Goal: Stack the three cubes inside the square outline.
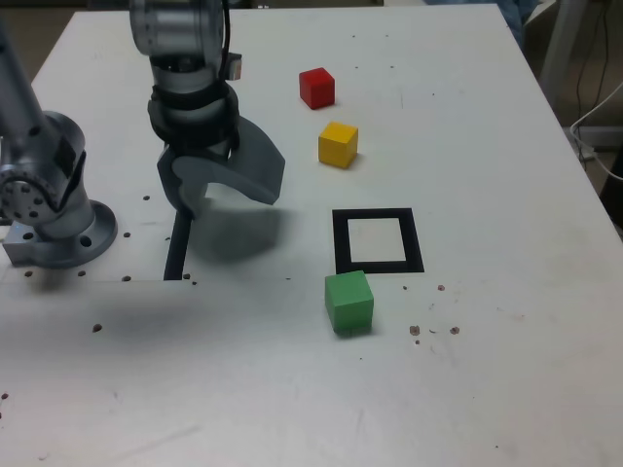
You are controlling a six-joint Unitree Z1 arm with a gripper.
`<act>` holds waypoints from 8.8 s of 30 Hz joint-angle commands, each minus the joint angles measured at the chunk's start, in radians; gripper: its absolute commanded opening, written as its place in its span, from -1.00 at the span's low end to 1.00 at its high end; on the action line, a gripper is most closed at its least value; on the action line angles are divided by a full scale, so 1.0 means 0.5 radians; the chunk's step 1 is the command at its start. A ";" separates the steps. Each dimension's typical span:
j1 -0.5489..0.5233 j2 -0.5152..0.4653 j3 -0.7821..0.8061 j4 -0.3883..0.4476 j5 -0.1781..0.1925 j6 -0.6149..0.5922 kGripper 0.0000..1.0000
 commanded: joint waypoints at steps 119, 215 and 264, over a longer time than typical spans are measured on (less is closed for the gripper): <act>1.435 1.330 -1.989 0.838 -0.090 0.270 0.77; -0.112 1.002 -1.515 0.702 -0.149 -0.567 -0.65; -0.132 0.992 -1.496 0.698 -0.202 -0.476 0.99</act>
